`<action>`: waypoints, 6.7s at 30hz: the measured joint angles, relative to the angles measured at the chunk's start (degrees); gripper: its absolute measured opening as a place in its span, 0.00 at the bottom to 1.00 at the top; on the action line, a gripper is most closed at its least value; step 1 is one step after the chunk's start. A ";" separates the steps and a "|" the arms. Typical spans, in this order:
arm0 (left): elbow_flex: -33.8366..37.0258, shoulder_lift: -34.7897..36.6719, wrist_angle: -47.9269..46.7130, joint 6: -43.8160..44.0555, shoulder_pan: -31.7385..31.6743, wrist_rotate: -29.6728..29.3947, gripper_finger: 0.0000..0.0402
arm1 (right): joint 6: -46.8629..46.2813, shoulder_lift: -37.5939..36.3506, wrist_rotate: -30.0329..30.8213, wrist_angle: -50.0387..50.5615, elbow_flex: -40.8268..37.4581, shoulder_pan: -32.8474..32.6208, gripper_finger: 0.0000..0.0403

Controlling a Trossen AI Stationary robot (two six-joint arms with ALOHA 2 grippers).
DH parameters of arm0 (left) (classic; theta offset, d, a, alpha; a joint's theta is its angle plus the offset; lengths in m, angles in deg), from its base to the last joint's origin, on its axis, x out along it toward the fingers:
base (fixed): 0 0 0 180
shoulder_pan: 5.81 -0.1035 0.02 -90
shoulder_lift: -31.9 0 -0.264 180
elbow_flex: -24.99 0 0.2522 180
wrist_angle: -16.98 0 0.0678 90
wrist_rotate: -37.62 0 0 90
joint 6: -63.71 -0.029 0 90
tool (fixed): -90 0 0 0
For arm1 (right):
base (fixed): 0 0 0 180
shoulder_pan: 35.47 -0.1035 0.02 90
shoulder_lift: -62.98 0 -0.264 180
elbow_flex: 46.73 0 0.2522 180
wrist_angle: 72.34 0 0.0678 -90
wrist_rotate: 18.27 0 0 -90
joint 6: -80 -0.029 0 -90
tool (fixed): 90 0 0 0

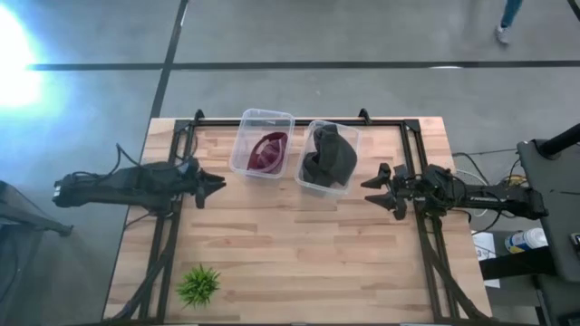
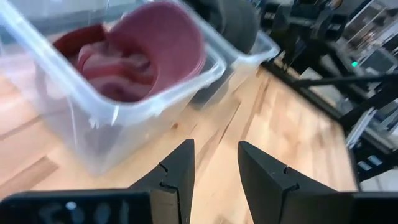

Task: Pick and place caps into container
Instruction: Return to Home Position

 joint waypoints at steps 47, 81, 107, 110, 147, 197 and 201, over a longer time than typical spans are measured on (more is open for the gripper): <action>1.90 1.52 -7.78 0.35 0.01 2.16 0.29 | 0.14 -15.00 5.46 1.63 -2.31 -4.52 0.62; 4.50 2.42 0.95 -9.56 0.27 0.44 0.29 | 0.12 -12.50 5.49 1.85 -2.31 -4.52 0.62; 22.91 21.49 29.24 -33.12 -1.29 -0.57 0.29 | 0.12 -12.51 5.49 1.84 -2.31 -4.51 0.62; 22.91 21.49 28.98 -33.38 -1.42 0.07 0.29 | 0.12 -12.52 5.49 1.84 -2.31 -4.51 0.62; 22.84 21.35 28.63 -28.53 -1.44 3.02 0.29 | 0.95 -12.61 5.21 2.90 -2.33 -4.52 0.62; 22.80 21.35 28.65 -28.53 -1.42 2.98 0.29 | 21.58 -12.74 5.55 12.32 -2.33 -8.31 0.62; 22.80 21.35 28.65 -28.53 -1.42 2.98 0.29 | 21.58 -12.74 5.53 12.32 -2.33 -8.31 0.62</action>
